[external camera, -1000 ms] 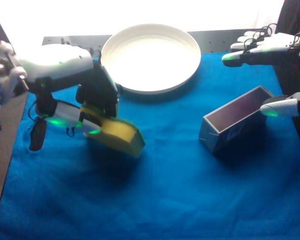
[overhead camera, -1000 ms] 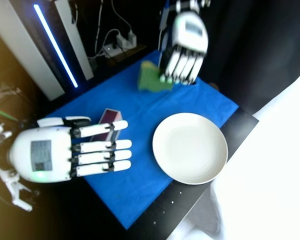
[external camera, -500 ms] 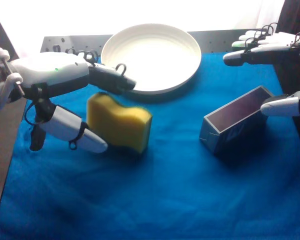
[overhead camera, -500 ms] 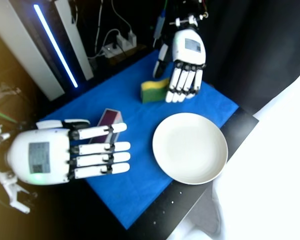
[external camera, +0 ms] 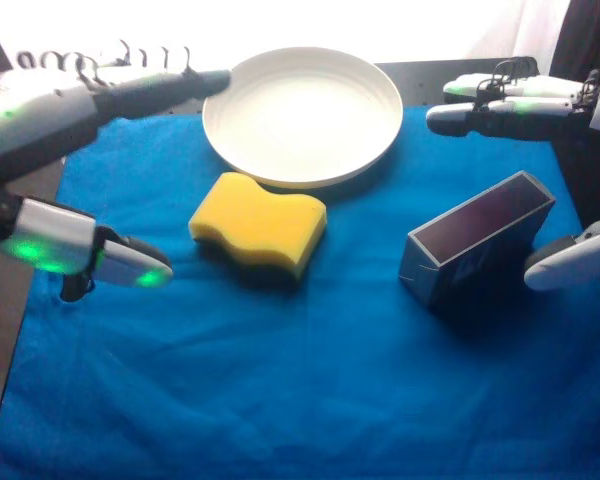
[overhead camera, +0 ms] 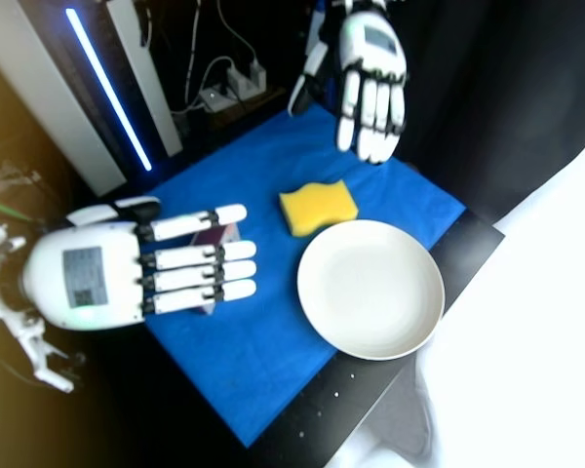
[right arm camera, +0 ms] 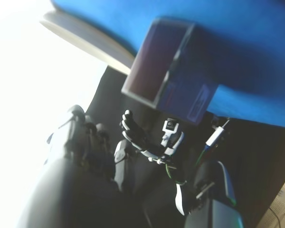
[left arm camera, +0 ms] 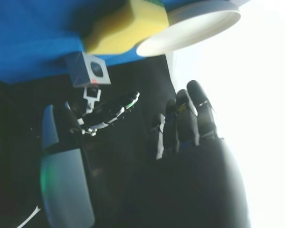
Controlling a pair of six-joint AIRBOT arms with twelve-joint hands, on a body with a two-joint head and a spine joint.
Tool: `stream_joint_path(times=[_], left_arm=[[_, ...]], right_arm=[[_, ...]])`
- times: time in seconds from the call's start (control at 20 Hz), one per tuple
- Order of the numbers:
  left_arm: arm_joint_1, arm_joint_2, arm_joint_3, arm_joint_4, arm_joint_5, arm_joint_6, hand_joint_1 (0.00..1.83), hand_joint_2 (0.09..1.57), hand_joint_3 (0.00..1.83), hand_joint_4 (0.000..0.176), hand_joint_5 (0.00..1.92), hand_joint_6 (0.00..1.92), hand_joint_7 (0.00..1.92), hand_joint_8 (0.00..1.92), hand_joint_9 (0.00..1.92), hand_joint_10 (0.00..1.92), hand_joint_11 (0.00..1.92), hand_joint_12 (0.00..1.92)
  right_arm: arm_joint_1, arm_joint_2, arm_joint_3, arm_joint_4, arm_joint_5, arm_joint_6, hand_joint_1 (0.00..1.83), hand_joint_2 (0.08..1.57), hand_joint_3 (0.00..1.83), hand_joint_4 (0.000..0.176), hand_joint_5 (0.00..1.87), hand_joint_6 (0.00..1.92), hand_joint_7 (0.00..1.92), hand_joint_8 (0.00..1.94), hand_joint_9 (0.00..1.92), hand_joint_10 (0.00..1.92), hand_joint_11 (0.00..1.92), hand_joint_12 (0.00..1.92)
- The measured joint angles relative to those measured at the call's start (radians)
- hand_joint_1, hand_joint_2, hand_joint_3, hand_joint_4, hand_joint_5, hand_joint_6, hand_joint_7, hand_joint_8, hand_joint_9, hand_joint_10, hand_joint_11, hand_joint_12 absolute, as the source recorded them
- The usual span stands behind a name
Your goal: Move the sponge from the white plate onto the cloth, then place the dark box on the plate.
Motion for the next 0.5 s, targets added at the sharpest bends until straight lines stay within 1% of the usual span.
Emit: stream_joint_path(times=[0.05, 0.1, 0.15, 0.2, 0.25, 0.3, 0.35, 0.4, 0.45, 0.5], left_arm=[[0.017, 0.015, -0.013, -0.040, -0.042, 0.031, 0.82, 0.83, 0.00, 0.113, 0.07, 0.01, 0.18, 0.00, 0.23, 0.00, 0.00, 0.66], [0.025, 0.025, -0.025, -0.064, -0.065, 0.056, 0.86, 0.81, 0.00, 0.125, 0.06, 0.00, 0.11, 0.00, 0.11, 0.00, 0.00, 0.37], [0.032, 0.029, -0.031, -0.085, -0.084, 0.066, 0.86, 0.81, 0.00, 0.125, 0.06, 0.00, 0.11, 0.00, 0.11, 0.00, 0.00, 0.37], [0.047, 0.032, -0.033, -0.099, -0.110, 0.075, 0.87, 0.79, 0.00, 0.135, 0.04, 0.00, 0.07, 0.00, 0.10, 0.00, 0.00, 0.46], [0.056, 0.033, -0.037, -0.114, -0.120, 0.078, 0.87, 0.79, 0.00, 0.135, 0.04, 0.00, 0.07, 0.00, 0.10, 0.00, 0.00, 0.46], [0.069, 0.033, -0.039, -0.130, -0.129, 0.077, 0.90, 0.79, 0.00, 0.129, 0.05, 0.00, 0.09, 0.00, 0.12, 0.00, 0.00, 0.53], [0.076, 0.033, -0.039, -0.137, -0.136, 0.077, 0.90, 0.79, 0.00, 0.129, 0.05, 0.00, 0.09, 0.00, 0.12, 0.00, 0.00, 0.53], [0.080, 0.033, -0.039, -0.138, -0.136, 0.077, 0.87, 0.80, 0.00, 0.131, 0.03, 0.00, 0.09, 0.00, 0.12, 0.00, 0.00, 0.56], [0.085, 0.033, -0.039, -0.147, -0.139, 0.077, 0.89, 0.79, 0.00, 0.134, 0.04, 0.00, 0.06, 0.00, 0.09, 0.00, 0.00, 0.51], [0.090, 0.033, -0.040, -0.153, -0.140, 0.078, 0.89, 0.79, 0.00, 0.134, 0.04, 0.00, 0.06, 0.00, 0.09, 0.00, 0.00, 0.51]], right_arm=[[0.000, 0.000, 0.000, -0.012, -0.002, 0.001, 0.83, 0.84, 0.00, 0.113, 0.21, 0.02, 0.00, 0.00, 0.00, 0.00, 0.04, 0.02], [0.000, 0.000, 0.000, -0.019, -0.002, 0.000, 0.85, 0.82, 0.00, 0.095, 0.27, 0.01, 0.00, 0.00, 0.00, 0.00, 0.05, 0.02], [0.000, 0.000, 0.000, -0.021, -0.005, 0.001, 0.85, 0.82, 0.00, 0.095, 0.27, 0.01, 0.00, 0.00, 0.00, 0.00, 0.05, 0.02], [0.000, -0.001, 0.001, -0.021, -0.008, 0.000, 0.83, 0.83, 0.00, 0.094, 0.29, 0.01, 0.00, 0.00, 0.00, 0.00, 0.06, 0.03], [0.000, -0.003, 0.005, -0.021, -0.011, 0.001, 0.83, 0.83, 0.00, 0.094, 0.29, 0.01, 0.00, 0.00, 0.00, 0.00, 0.06, 0.03], [0.000, -0.008, 0.009, -0.023, -0.023, 0.001, 0.80, 0.85, 0.01, 0.092, 0.30, 0.01, 0.01, 0.00, 0.00, 0.00, 0.05, 0.02], [0.000, -0.013, 0.016, -0.026, -0.035, 0.001, 0.80, 0.85, 0.01, 0.092, 0.30, 0.01, 0.01, 0.00, 0.00, 0.00, 0.05, 0.02], [0.000, -0.016, 0.017, -0.028, -0.050, 0.002, 0.79, 0.86, 0.01, 0.108, 0.29, 0.00, 0.02, 0.00, 0.00, 0.00, 0.03, 0.01], [0.000, -0.023, 0.027, -0.047, -0.064, 0.004, 0.70, 0.88, 0.01, 0.143, 0.29, 0.00, 0.11, 0.01, 0.05, 0.01, 0.07, 0.04], [0.000, -0.025, 0.027, -0.052, -0.069, 0.007, 0.70, 0.88, 0.01, 0.143, 0.29, 0.00, 0.11, 0.01, 0.05, 0.01, 0.07, 0.04]])
